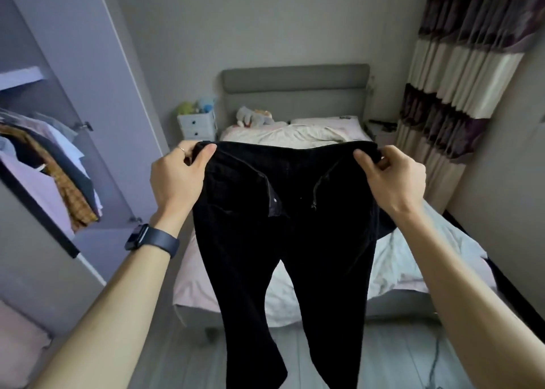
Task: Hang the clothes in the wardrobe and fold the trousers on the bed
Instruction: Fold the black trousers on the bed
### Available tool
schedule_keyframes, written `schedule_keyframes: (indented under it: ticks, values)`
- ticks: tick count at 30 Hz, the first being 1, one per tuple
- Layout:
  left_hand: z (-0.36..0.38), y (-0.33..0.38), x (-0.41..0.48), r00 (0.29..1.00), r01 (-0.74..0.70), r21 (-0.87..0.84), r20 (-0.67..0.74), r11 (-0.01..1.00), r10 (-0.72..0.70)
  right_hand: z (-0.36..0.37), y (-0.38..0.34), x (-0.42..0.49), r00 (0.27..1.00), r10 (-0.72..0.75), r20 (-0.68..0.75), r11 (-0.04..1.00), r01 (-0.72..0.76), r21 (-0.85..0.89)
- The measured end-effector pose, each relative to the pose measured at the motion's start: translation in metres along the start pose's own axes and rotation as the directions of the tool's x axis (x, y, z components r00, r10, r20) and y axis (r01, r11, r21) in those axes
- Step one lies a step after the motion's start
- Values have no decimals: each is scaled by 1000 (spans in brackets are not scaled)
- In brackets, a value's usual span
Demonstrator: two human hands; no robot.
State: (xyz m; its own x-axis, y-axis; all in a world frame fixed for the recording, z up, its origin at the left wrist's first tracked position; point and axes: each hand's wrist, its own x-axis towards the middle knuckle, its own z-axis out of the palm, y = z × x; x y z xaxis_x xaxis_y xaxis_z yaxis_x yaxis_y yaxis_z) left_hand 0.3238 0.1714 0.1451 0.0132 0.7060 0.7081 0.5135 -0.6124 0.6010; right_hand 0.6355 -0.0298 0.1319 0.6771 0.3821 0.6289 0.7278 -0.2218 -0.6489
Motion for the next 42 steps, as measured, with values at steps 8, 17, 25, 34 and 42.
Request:
schedule_keyframes:
  ticks: [8, 17, 25, 34, 42]
  values:
    - [-1, -22, 33, 1000, -4, -45, 17, 999, 5, 28, -28, 2, 996, 10, -83, 1000, -9, 19]
    - [35, -42, 105, 1000, 0, -36, 21, 999, 1, 93, -44, 66, 997, 10, -77, 999, -8, 31]
    - [104, -67, 194, 999, -2, -28, -33, 1000, 1, 179, -41, 158, 997, -34, -62, 997, 38, 68]
    - [205, -104, 262, 998, 57, 90, 0, 994, -57, 275, -4, 243, 998, -45, 55, 999, 44, 26]
    - [312, -154, 305, 988, 94, 178, 108, 980, -114, 369, 42, 296, 994, 5, 105, 997, 3, -76]
